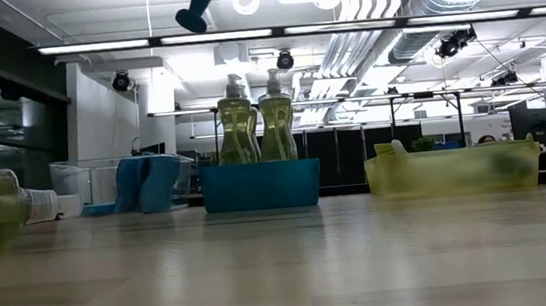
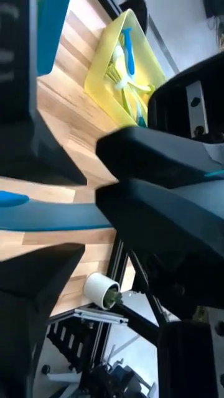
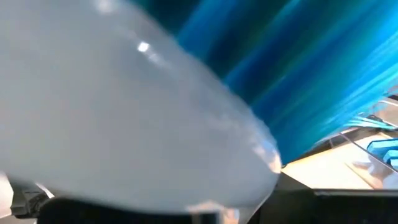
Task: Pick & Place Kitchen Sink Supplies
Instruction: Put the blue dish brush into the yellow bin
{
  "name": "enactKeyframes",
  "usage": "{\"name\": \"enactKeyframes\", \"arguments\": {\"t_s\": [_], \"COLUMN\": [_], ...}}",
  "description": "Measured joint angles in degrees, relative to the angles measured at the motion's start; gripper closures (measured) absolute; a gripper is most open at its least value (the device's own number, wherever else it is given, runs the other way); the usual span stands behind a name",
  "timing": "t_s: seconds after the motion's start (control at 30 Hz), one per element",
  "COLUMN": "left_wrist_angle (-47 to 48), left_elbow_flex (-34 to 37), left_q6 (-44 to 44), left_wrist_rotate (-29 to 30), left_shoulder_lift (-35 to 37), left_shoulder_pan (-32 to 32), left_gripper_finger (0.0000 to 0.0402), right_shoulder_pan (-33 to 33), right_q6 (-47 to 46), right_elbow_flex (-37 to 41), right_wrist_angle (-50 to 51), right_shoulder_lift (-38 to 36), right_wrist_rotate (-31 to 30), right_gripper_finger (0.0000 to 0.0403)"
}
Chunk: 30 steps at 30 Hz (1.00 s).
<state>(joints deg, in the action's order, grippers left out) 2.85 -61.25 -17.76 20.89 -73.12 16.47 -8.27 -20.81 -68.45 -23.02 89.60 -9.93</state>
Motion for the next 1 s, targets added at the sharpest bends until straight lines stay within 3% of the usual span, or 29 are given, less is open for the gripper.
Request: {"name": "enactKeyframes", "arguments": {"t_s": [0.17, 0.37, 0.77, 1.0], "left_wrist_angle": [0.47, 2.21, 24.05, 31.84], "left_elbow_flex": [0.0, -0.02, -0.01, 0.02], "left_q6": [1.21, 3.33, 4.17, 4.28], "left_wrist_rotate": [1.16, 2.84, 14.7, 20.61], "left_shoulder_lift": [0.31, 3.62, 17.71, 25.23], "left_shoulder_pan": [0.0, 0.0, 0.0, -0.02], "left_gripper_finger": [0.0207, 0.0199, 0.0197, 0.0197], "right_shoulder_pan": [0.36, 2.13, 9.23, 18.87], "right_q6": [-0.3, -1.17, -2.58, -2.2], "right_elbow_flex": [-0.02, -0.07, -0.15, -0.15], "right_wrist_angle": [0.07, 6.34, 34.94, 49.29], "right_shoulder_lift": [-0.03, -3.42, -17.12, -21.69], "right_wrist_rotate": [-1.03, -4.61, -13.54, -11.13], "right_gripper_finger": [0.0371, 0.0371, 0.0371, 0.0371]}}
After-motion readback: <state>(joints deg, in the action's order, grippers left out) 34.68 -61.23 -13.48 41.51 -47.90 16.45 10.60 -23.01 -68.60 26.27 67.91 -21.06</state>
